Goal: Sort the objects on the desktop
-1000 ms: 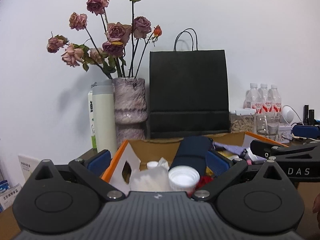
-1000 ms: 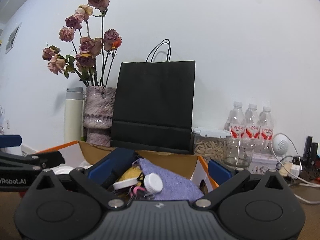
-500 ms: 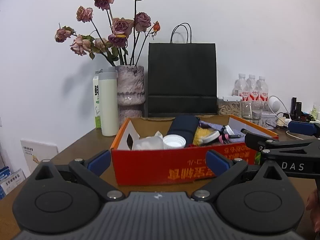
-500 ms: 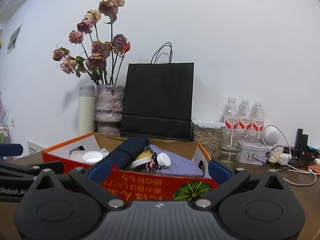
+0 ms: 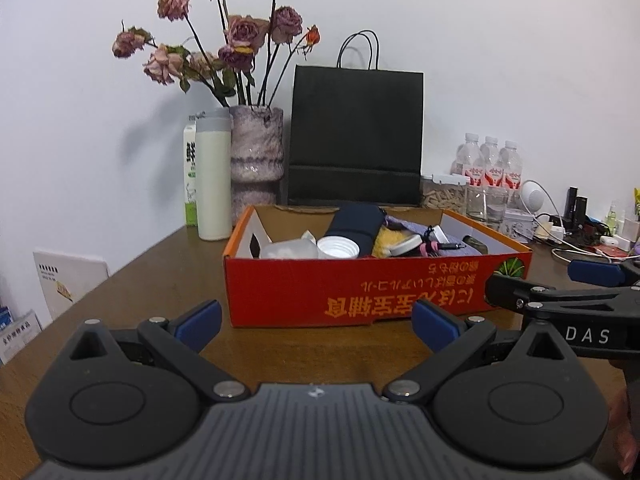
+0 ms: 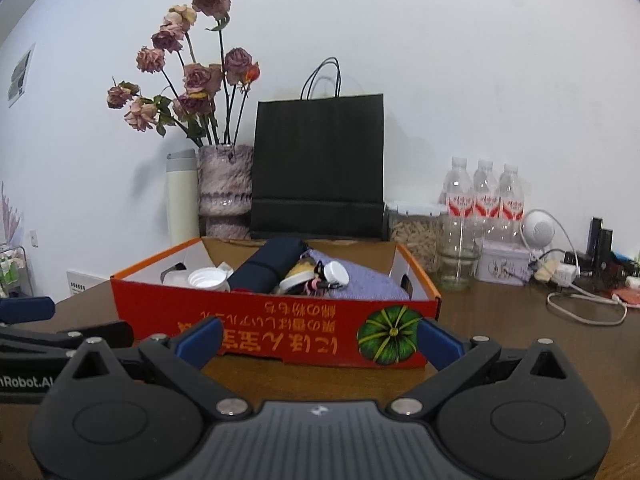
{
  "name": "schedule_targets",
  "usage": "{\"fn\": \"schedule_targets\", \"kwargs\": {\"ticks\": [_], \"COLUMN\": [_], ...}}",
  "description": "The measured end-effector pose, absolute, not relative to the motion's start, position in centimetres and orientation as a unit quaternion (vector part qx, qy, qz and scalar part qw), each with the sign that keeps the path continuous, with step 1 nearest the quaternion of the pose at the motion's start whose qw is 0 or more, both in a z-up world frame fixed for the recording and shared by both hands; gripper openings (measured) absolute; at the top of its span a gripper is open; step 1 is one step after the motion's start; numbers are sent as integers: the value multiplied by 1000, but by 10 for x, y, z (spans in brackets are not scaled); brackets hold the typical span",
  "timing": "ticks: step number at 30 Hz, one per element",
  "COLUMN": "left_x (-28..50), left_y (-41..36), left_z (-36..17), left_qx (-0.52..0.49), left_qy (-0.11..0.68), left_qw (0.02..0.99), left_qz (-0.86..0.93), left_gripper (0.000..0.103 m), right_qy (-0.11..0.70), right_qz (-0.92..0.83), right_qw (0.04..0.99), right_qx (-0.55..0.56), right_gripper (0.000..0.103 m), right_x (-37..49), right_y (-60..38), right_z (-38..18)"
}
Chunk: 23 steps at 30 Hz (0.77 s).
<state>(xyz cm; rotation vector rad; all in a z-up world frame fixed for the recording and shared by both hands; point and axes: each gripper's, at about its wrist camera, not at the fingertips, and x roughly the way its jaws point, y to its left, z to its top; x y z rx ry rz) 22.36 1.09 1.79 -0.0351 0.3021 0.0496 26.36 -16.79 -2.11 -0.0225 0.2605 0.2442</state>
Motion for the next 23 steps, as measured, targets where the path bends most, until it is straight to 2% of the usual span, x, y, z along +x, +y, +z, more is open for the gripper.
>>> {"fn": "schedule_targets", "kwargs": {"ticks": [23], "left_x": [222], "left_y": [15], "left_z": [16], "left_qx": [-32], "left_qy": [154], "left_qw": [987], "left_qz": [20], "left_gripper": [103], "right_qy": [140], "right_qz": [129], "right_qw": [982], "right_qx": [-16], "right_gripper": [103], "right_x": [265], "right_y": [-166], "right_z": [-22]}}
